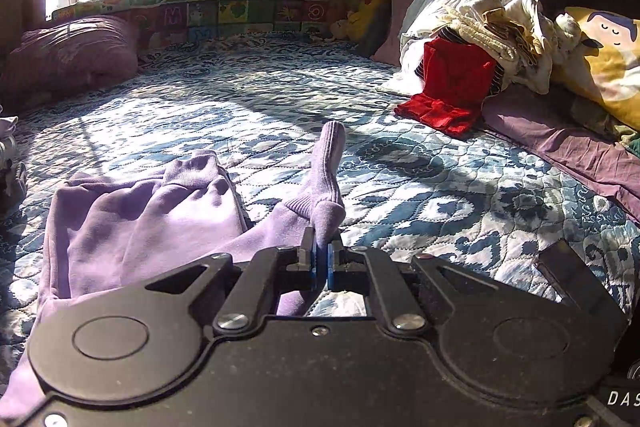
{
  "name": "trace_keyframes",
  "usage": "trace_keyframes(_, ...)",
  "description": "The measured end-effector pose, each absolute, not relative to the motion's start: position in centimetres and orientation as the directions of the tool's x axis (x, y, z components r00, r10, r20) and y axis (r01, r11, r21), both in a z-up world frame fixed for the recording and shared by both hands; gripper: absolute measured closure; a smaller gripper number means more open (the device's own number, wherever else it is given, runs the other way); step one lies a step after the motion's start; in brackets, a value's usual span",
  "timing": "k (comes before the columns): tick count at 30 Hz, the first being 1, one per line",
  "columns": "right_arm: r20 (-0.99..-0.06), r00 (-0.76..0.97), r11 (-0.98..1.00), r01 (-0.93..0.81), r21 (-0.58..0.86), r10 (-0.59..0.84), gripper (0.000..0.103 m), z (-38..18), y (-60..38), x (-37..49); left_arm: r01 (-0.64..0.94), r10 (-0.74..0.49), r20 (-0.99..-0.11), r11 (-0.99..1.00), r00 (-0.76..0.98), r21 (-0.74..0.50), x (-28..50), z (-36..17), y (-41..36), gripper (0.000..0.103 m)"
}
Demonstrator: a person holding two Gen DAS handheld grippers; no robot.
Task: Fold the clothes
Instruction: 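Fold the hem toward the collar with the left tool while the right tool grips the side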
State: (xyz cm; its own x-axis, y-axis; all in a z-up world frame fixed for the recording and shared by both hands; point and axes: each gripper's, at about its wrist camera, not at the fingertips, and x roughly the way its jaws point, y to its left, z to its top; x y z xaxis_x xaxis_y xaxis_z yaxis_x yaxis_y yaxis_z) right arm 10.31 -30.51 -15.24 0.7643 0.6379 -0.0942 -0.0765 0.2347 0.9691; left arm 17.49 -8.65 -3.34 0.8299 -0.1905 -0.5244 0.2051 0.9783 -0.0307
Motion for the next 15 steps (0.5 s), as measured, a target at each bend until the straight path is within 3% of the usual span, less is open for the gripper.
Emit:
trace_keyframes(1, -0.104, 0.771, 0.232, -0.058, 0.971, 0.629, 0.072, -15.5, -30.7, 10.4, 0.231, -0.206, -0.565, 0.973, 0.799, -0.028, 17.9, -4.6, -9.2, 0.099)
trace_keyframes(2, -0.121, 0.774, 0.238, -0.039, 0.970, 0.622, 0.076, -15.7, -30.7, 10.5, 0.256, -0.219, -0.604, 0.966, 0.766, -0.026, 18.4, -5.8, -9.7, 0.088)
trace_keyframes(3, -0.145, 0.771, 0.259, -0.027, 0.966, 0.620, 0.077, -15.7, -30.5, 10.7, 0.262, -0.245, -0.621, 0.963, 0.745, -0.065, 18.2, -6.6, -9.6, 0.085)
trace_keyframes(5, -0.169, 0.764, 0.297, -0.031, 0.954, 0.622, 0.075, -15.6, -29.9, 11.0, 0.284, -0.297, -0.604, 0.951, 0.740, -0.119, 16.8, -6.3, -8.5, 0.073)
trace_keyframes(11, -0.237, 0.747, 0.331, 0.023, 0.943, 0.622, 0.061, -16.3, -28.4, 12.8, 0.253, -0.256, -0.534, 0.964, 0.806, -0.080, 11.0, -2.1, -1.8, 0.071)
trace_keyframes(15, -0.246, 0.734, 0.327, 0.034, 0.944, 0.633, 0.052, -16.3, -27.2, 14.5, 0.156, -0.150, -0.546, 0.987, 0.824, -0.036, 6.9, -1.4, 4.5, 0.062)
